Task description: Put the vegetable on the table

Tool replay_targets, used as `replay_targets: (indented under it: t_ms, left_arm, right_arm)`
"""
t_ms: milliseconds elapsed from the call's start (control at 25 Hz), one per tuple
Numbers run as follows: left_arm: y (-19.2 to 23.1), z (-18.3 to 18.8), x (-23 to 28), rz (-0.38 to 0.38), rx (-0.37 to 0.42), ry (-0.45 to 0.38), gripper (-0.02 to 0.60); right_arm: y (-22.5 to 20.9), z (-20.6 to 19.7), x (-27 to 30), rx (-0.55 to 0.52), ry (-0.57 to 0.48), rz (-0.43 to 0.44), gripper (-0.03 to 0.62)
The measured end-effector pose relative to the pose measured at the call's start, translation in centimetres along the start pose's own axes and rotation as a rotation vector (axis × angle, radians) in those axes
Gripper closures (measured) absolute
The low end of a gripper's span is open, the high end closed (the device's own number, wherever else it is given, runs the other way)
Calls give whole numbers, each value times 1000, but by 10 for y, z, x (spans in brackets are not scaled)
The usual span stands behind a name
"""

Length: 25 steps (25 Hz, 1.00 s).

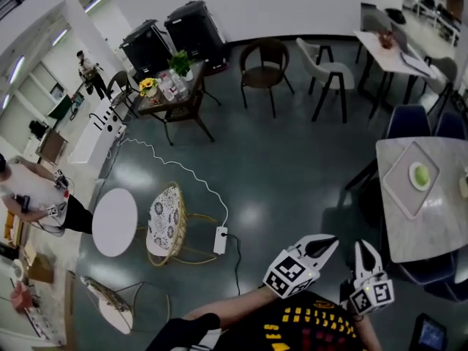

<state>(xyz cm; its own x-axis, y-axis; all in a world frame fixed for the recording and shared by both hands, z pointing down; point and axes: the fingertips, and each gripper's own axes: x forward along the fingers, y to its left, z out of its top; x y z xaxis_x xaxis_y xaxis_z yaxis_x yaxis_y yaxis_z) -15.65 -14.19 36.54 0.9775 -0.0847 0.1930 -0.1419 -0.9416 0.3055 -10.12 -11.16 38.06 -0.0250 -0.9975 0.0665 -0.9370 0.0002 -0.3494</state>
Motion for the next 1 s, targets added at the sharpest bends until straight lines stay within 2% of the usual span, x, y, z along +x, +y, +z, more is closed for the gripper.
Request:
replay_targets:
  t_ms: [120, 320, 480, 720, 960, 1000]
  left_arm:
    - [38, 17, 5, -2, -6, -14, 580]
    - [115, 47, -9, 78, 2, -56, 580]
    - [155, 53, 4, 94, -15, -46, 580]
    - [166, 64, 62, 71, -5, -15, 580]
    - [153, 92, 146, 22, 66, -4, 580]
    - [151, 95, 158, 3, 75, -2, 580]
  right_arm:
    - [-4, 9, 40, -1, 10, -14, 596]
    - [18, 10, 120, -24, 41, 61, 596]
    - [8, 12, 166, -20, 63, 72, 597]
    - [-51, 32, 180, -5, 29, 25, 595]
    - [-140, 69, 173, 4, -52, -31, 595]
    - [-153, 74, 172, 2, -63, -52, 572]
